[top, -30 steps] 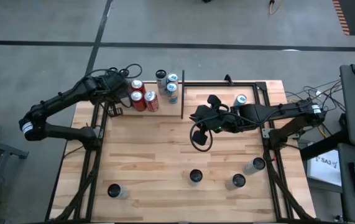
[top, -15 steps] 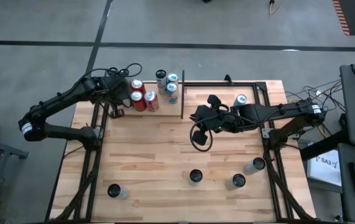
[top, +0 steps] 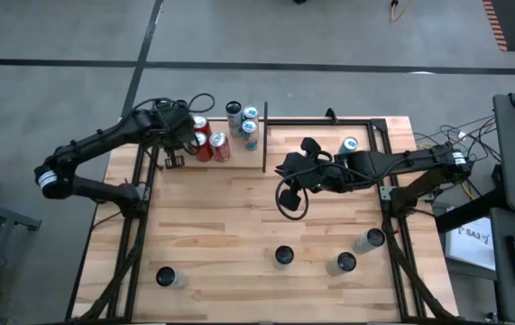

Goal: Place canned beverage on shelf
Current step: Put the top white and yellow soda can on the shelf aligned with the other white and yellow soda can

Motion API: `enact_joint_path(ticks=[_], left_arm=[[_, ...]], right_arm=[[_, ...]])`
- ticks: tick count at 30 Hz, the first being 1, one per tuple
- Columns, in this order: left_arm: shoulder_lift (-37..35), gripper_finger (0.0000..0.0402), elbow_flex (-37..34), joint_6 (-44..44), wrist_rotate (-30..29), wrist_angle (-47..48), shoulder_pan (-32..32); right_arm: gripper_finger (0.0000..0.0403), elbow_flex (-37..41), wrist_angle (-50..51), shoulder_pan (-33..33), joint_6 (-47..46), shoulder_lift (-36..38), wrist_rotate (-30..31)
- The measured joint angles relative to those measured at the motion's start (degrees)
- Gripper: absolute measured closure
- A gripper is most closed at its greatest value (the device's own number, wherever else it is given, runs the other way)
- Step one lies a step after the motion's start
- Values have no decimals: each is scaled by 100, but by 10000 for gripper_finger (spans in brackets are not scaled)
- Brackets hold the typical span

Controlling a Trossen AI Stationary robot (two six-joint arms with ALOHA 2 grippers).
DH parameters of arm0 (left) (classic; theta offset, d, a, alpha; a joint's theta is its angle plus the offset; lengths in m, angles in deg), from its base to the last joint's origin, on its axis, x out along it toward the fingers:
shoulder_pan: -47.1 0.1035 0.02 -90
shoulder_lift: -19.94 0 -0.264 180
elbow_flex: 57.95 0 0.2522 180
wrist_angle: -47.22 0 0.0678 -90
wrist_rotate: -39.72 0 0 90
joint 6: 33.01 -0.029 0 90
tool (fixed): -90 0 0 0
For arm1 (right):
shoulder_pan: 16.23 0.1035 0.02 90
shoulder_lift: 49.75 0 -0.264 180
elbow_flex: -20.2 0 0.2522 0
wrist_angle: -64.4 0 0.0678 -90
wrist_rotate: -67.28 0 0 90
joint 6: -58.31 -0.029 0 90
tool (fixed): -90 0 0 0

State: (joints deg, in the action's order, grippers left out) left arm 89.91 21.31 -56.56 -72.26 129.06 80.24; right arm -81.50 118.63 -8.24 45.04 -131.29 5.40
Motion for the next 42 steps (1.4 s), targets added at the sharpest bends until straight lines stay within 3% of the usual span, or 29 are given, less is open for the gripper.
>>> enact_joint_path(ticks=[12,25,33,42], left_arm=[[111,402,43,-18,44,-113,-4],[-405,402,750,185,300,-314,187],[-211,402,523,135,303,-291,594],[24,402,424,114,302,-362,634]], right_arm=[[374,0,2,0,44,0,0],[374,21,9,0,110,0,1],[374,105,11,0,133,0,0],[374,159,2,0,133,0,0]])
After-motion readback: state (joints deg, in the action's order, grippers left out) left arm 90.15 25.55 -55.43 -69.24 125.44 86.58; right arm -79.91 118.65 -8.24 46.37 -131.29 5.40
